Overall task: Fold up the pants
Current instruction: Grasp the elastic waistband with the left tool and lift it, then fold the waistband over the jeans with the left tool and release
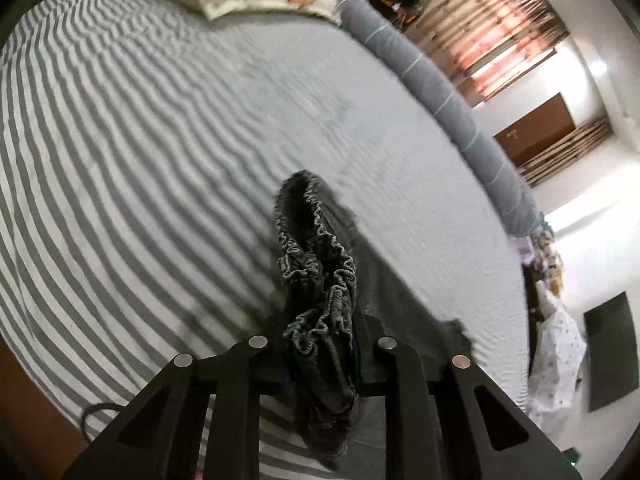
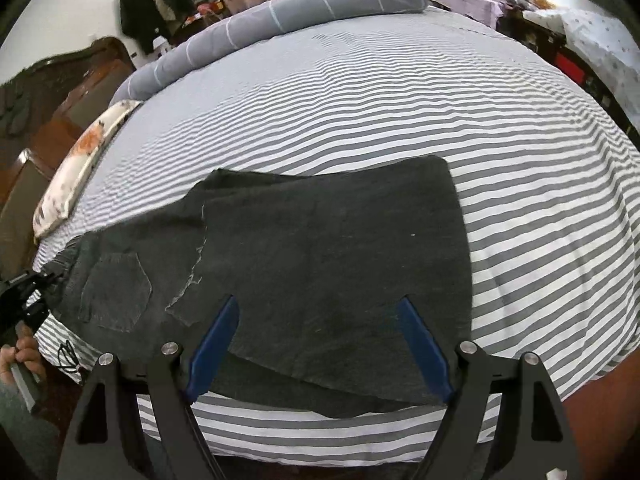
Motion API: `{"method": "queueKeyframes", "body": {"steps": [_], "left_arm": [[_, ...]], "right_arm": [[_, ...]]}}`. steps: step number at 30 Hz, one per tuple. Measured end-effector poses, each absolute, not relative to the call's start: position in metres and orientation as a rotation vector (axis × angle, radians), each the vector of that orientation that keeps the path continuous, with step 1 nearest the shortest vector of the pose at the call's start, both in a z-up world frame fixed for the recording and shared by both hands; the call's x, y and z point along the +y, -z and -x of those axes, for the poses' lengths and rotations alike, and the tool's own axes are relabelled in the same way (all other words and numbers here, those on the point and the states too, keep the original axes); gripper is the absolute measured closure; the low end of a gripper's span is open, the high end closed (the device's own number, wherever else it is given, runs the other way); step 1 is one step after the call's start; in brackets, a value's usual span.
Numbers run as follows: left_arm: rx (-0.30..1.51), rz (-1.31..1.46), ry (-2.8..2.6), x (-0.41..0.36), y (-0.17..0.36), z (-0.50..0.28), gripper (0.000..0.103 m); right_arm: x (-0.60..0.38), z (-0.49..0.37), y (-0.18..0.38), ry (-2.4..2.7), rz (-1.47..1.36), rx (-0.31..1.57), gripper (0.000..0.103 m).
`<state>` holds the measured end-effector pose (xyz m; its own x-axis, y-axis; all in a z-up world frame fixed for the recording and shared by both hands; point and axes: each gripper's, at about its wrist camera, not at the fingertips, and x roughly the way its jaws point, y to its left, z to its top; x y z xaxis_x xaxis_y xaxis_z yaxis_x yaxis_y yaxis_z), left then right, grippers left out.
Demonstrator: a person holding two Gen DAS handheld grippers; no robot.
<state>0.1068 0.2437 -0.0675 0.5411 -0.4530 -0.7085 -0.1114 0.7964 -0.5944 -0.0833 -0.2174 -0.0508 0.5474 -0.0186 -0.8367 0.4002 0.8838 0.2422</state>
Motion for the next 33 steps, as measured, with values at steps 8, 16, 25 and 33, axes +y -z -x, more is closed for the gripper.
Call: {"method": "queueKeyframes", "body": {"steps": [8,16,25,33], "left_arm": [[0.921,0.462,0.413,0.147,-0.012,-0.089,0.083],[0.939,0.321,0.623,0.017,-0.041,-0.072,0.083],[1.067,0.219,0.762,-0.113,-0.012,-0.041,0.083],[1.116,0.019,0.805,-0.173,0.027,0.001,0.083]], "right_arm": [[-0.249,0.100,0.047,0.275,-0.522,0.917,0.024],[-0.296,0.128,0.048,0.319,-0.643,0.866,0.024],[-0.352,0.161,0.060,0.386,-0.796,0.818,0.023],[-0.375,0.168,0.068,0.406,-0.845,0.807,0.023]]}}
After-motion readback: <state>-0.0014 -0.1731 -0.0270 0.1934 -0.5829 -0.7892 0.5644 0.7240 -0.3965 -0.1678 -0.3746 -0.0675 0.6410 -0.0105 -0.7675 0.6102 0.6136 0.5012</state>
